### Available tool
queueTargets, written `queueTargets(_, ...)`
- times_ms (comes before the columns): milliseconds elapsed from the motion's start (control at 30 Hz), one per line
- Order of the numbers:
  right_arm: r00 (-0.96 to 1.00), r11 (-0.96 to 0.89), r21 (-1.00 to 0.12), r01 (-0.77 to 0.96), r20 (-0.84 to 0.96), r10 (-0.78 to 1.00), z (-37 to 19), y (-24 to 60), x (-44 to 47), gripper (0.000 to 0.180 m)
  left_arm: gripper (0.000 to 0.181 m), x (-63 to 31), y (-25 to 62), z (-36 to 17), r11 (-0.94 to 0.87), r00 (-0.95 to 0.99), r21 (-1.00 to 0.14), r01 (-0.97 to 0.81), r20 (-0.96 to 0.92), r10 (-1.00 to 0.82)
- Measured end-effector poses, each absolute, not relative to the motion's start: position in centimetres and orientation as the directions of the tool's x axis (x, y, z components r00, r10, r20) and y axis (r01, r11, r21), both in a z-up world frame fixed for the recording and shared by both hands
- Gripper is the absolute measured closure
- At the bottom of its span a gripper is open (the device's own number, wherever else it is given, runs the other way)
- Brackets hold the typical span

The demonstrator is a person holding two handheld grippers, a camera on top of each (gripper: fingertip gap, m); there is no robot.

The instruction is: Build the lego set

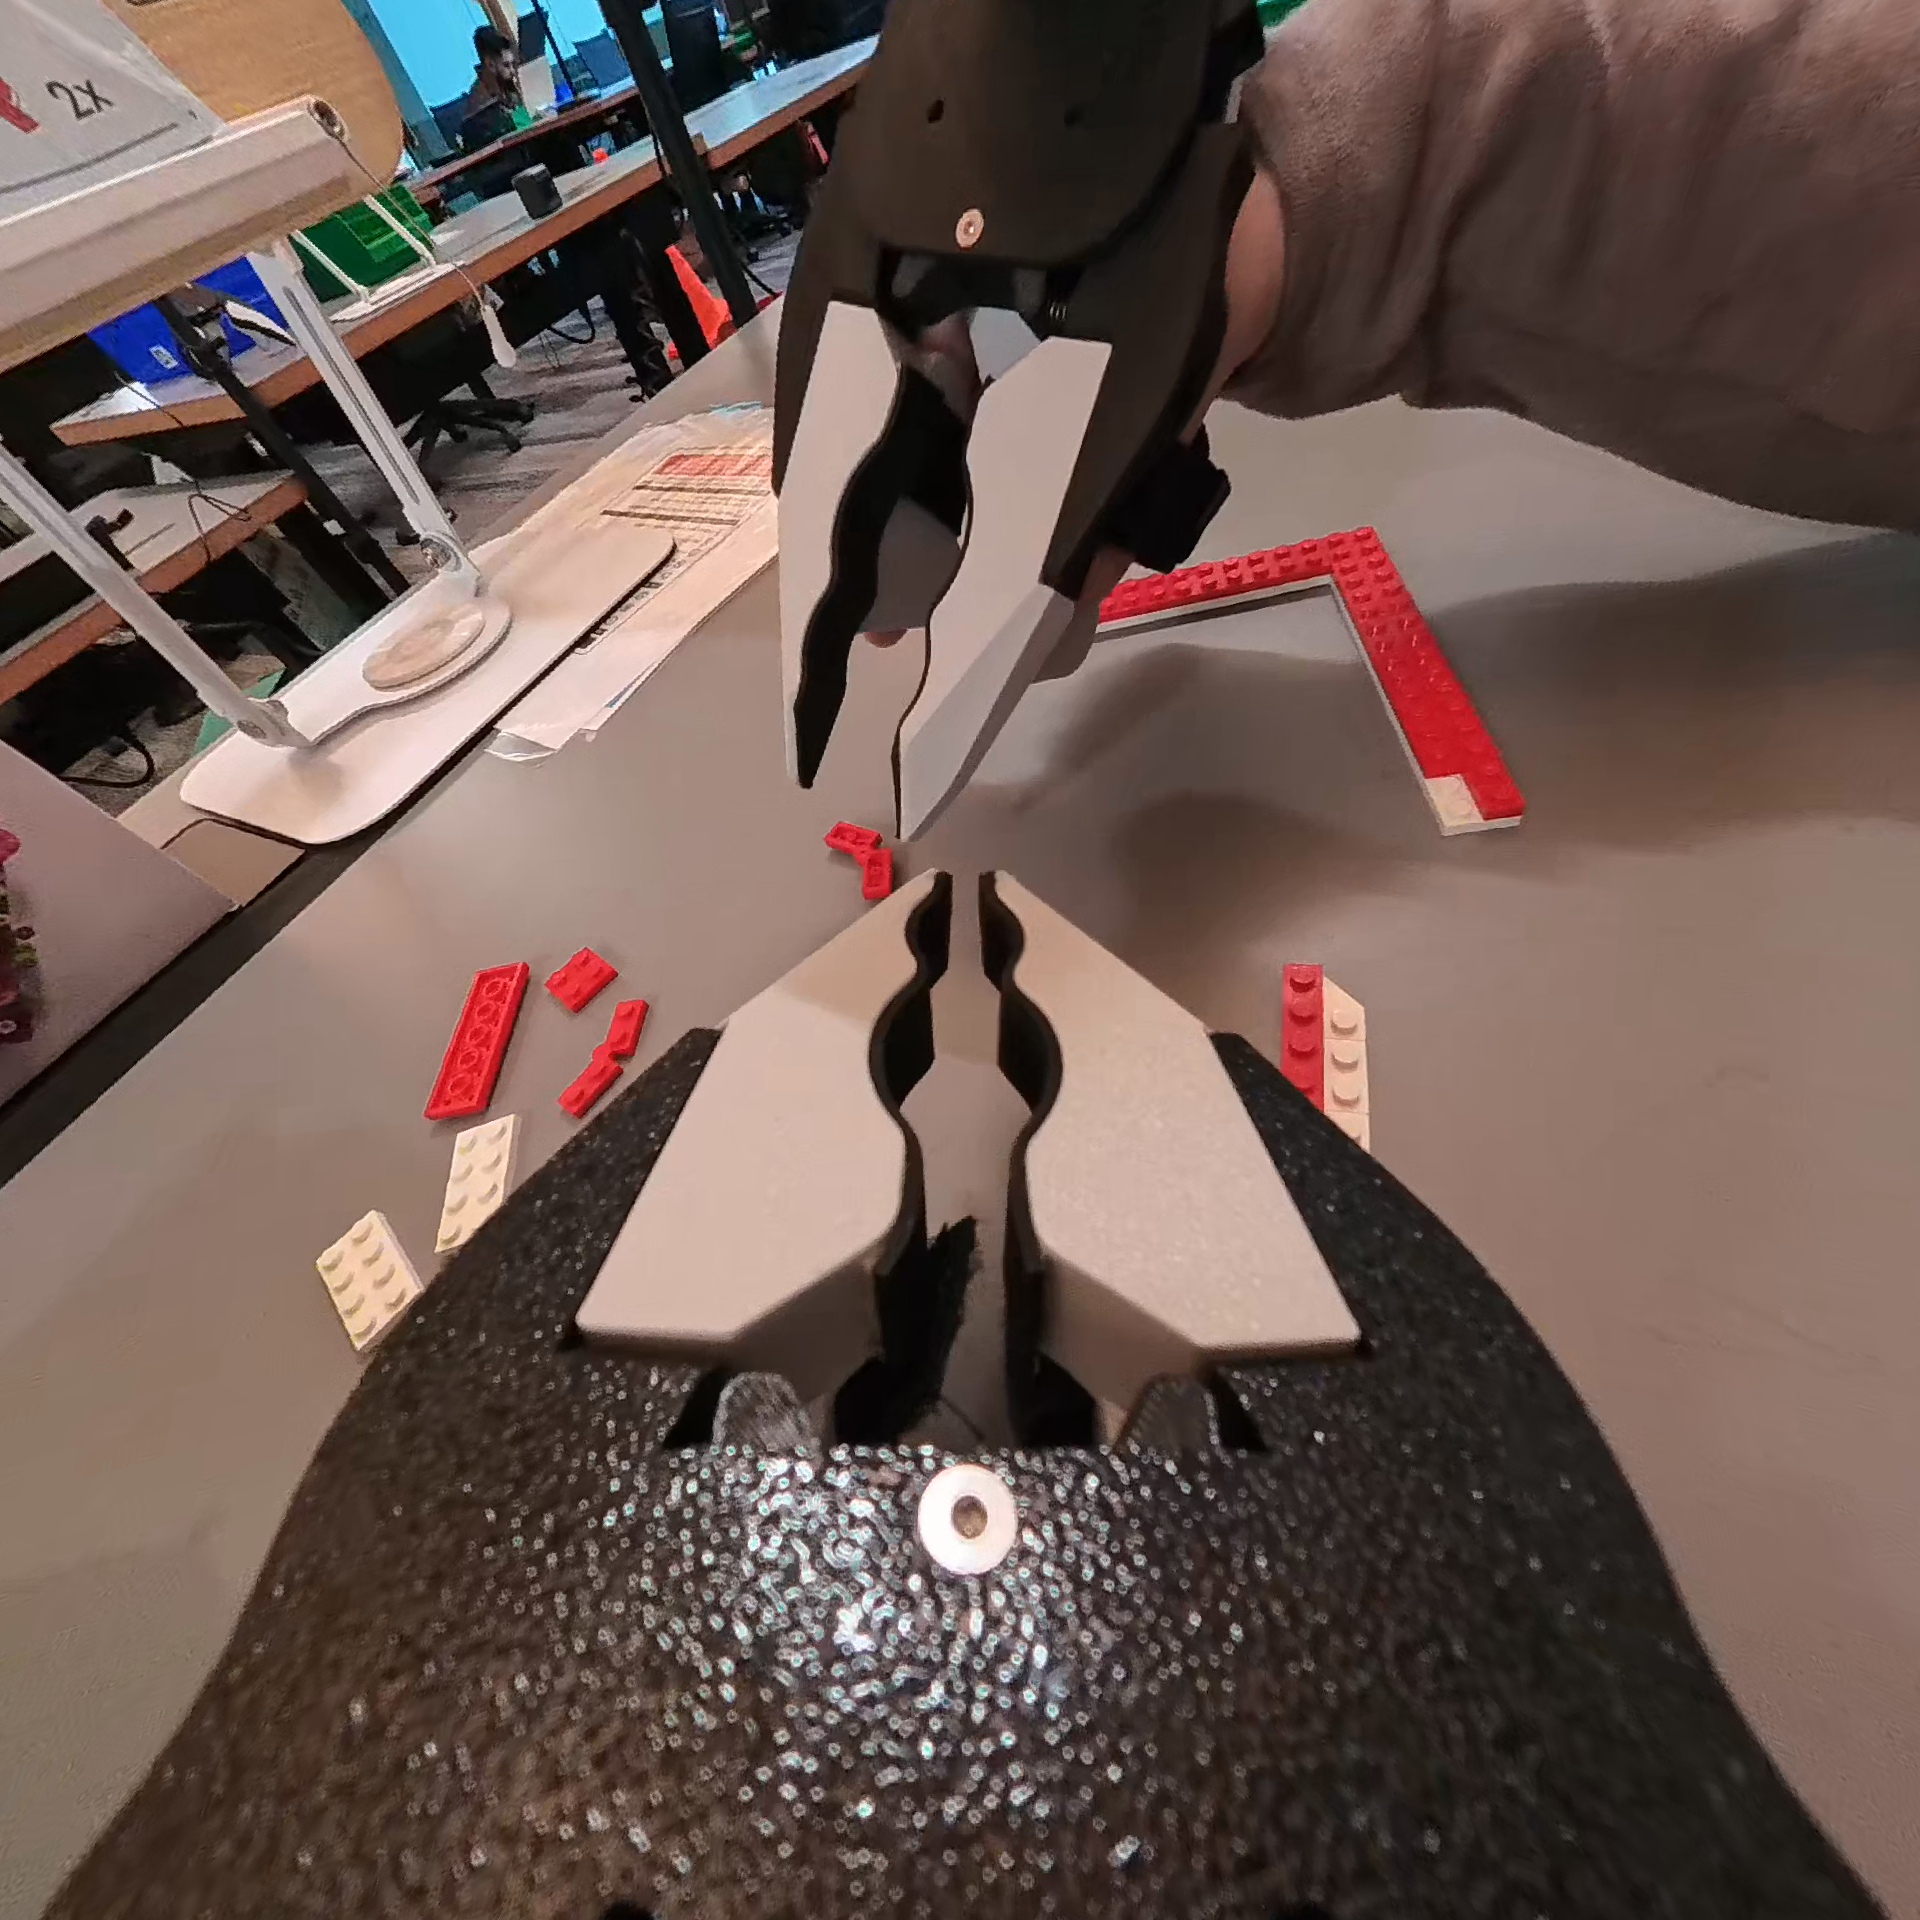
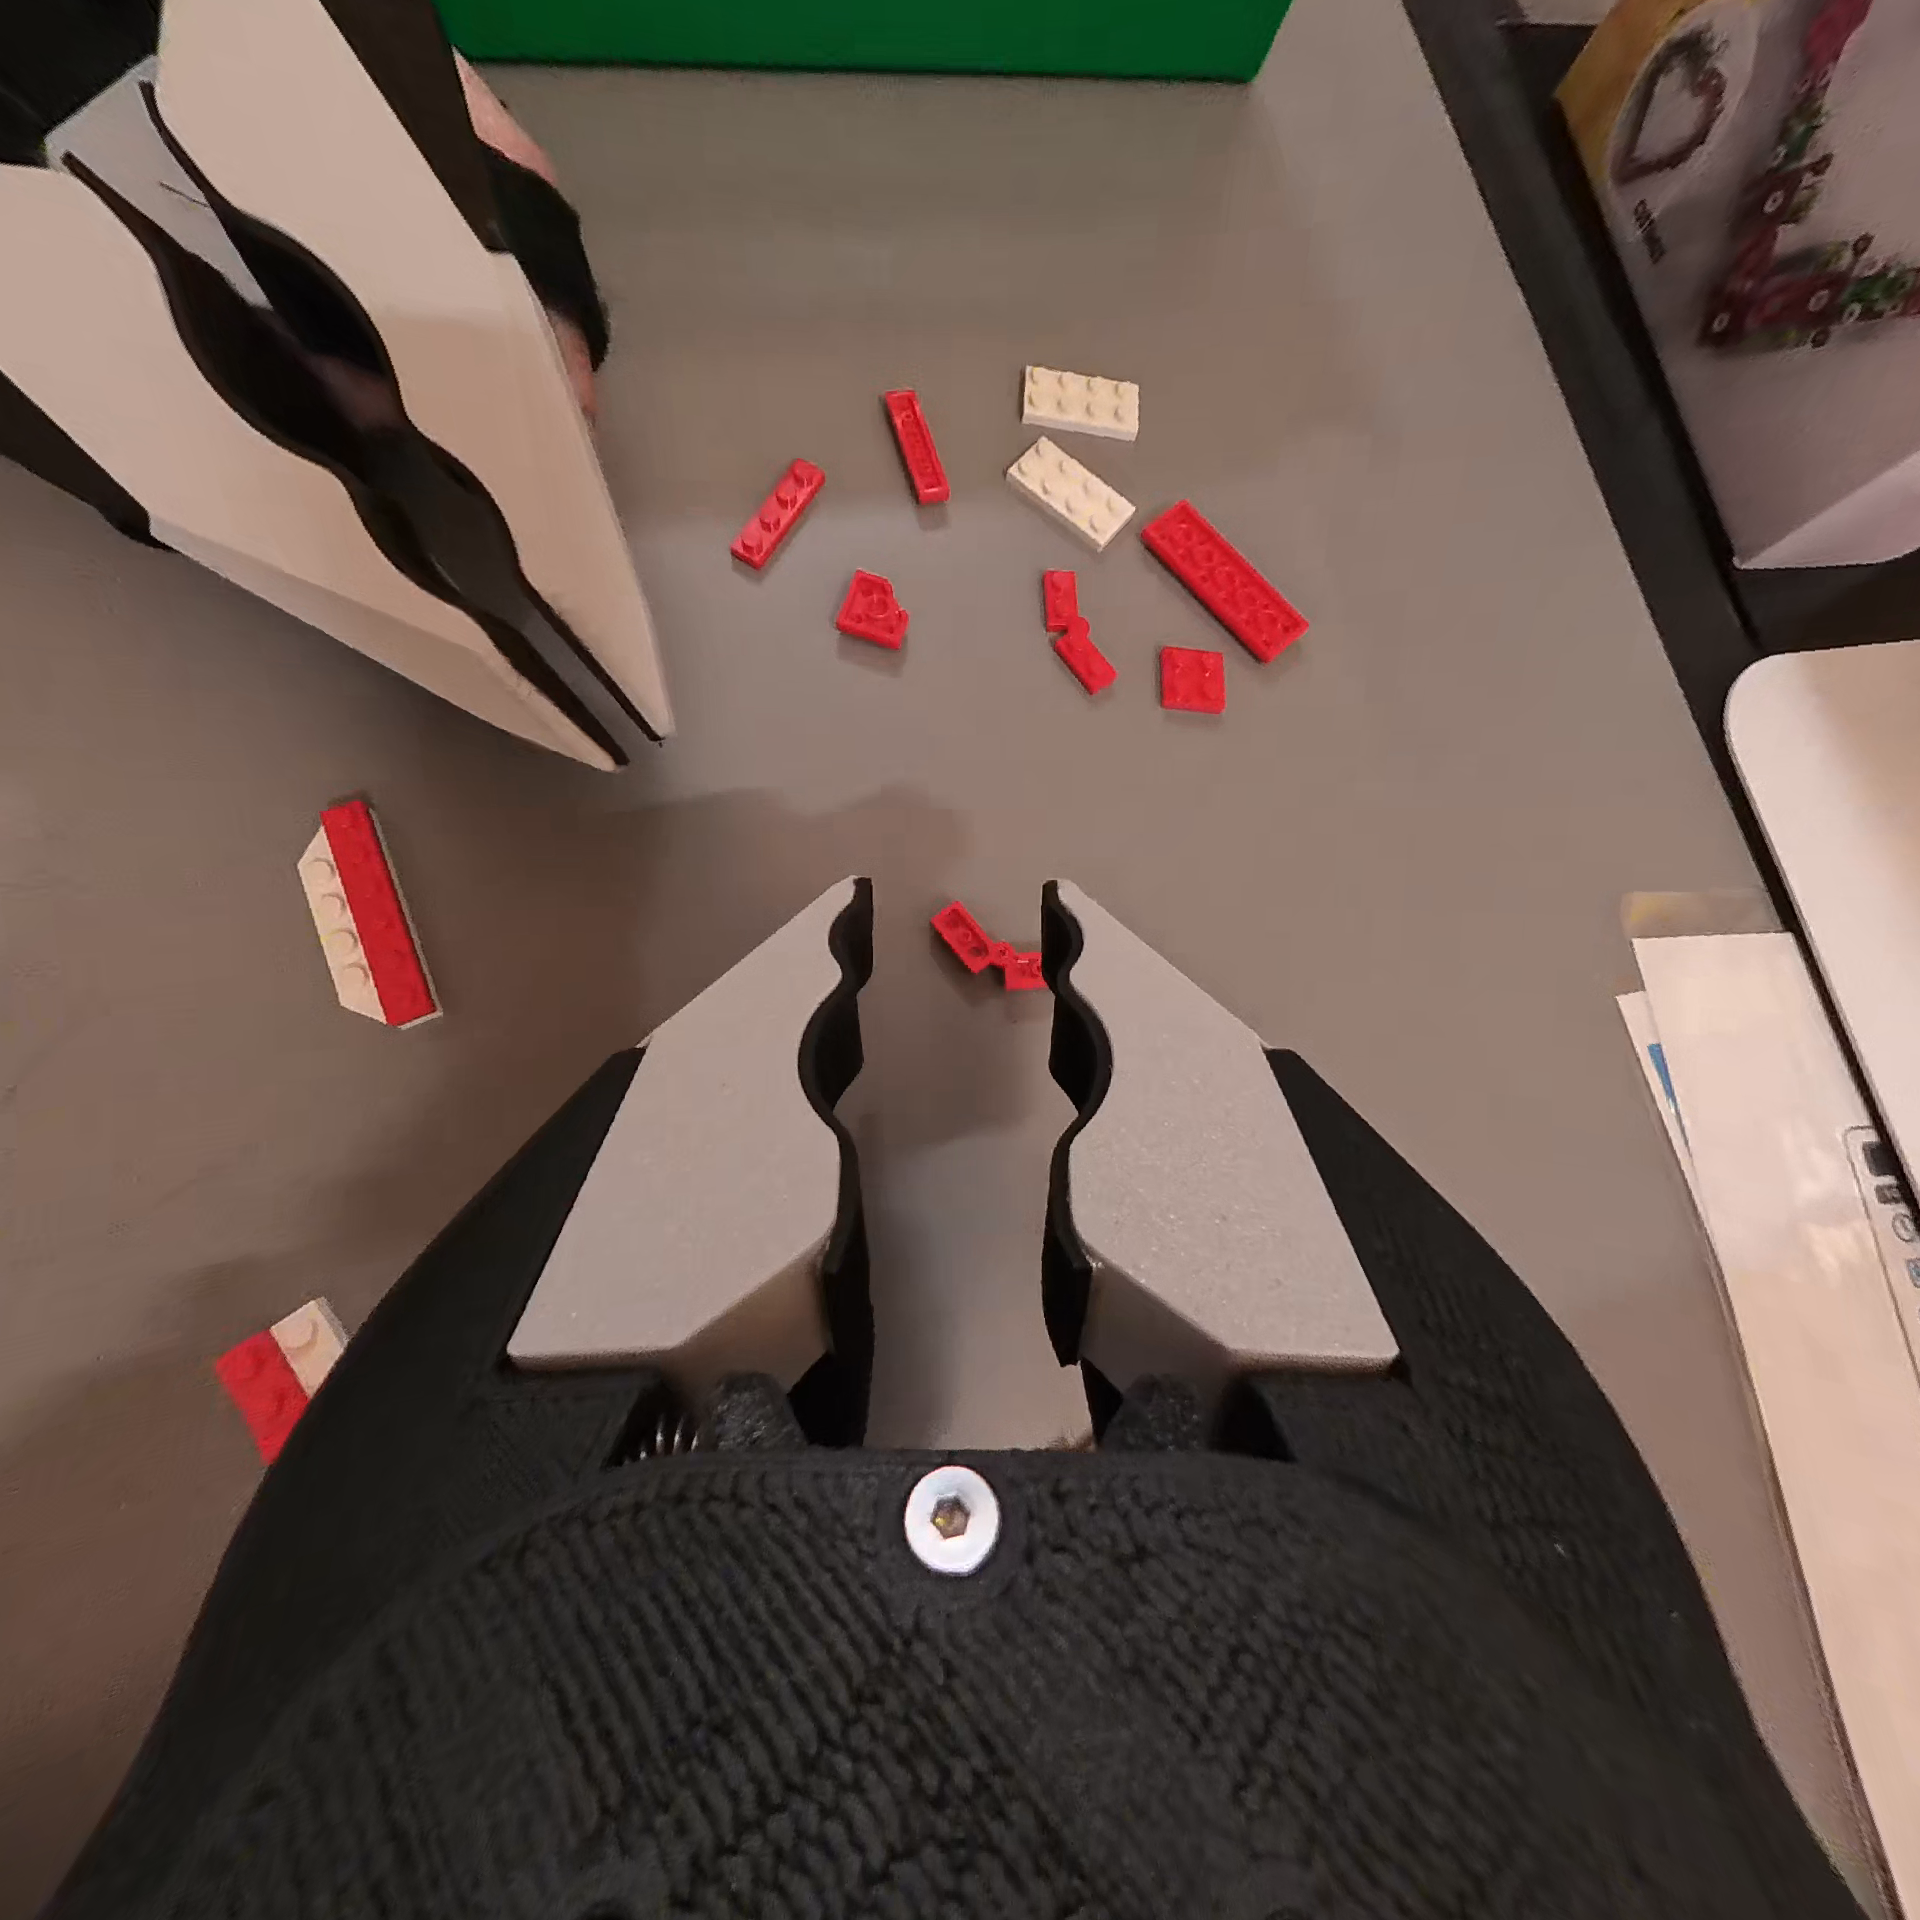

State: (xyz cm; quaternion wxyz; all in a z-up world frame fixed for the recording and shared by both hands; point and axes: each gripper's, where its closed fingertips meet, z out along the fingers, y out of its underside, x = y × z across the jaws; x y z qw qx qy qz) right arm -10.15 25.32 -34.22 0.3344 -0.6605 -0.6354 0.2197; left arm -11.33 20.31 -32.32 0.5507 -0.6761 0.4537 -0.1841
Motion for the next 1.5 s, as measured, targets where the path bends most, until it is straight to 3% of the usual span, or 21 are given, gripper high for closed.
queueTargets(700, 0.116, -0.027, -0.716, 0.698, 0.077, 0.99, -35.2, 25.7, -9.0, 0.149, 0.181, -12.4, 21.6, -31.3, -0.018, 0.616, -0.941, -0.338, -0.207, -0.76)
queueTargets(967, 0.133, -0.059, -0.705, 0.707, 0.05, 0.99, -36.0, 26.0, -8.8, 0.149, 0.181, -18.6, 25.4, -30.1, -0.067, 0.87, -0.956, -0.287, -0.23, -0.436)
queueTargets(1500, 0.188, -0.139, -0.698, 0.702, -0.007, 0.982, -37.1, 26.6, -9.2, 0.137, 0.181, -17.9, 25.1, -29.8, -0.046, 0.858, -0.962, -0.269, -0.218, -0.465)
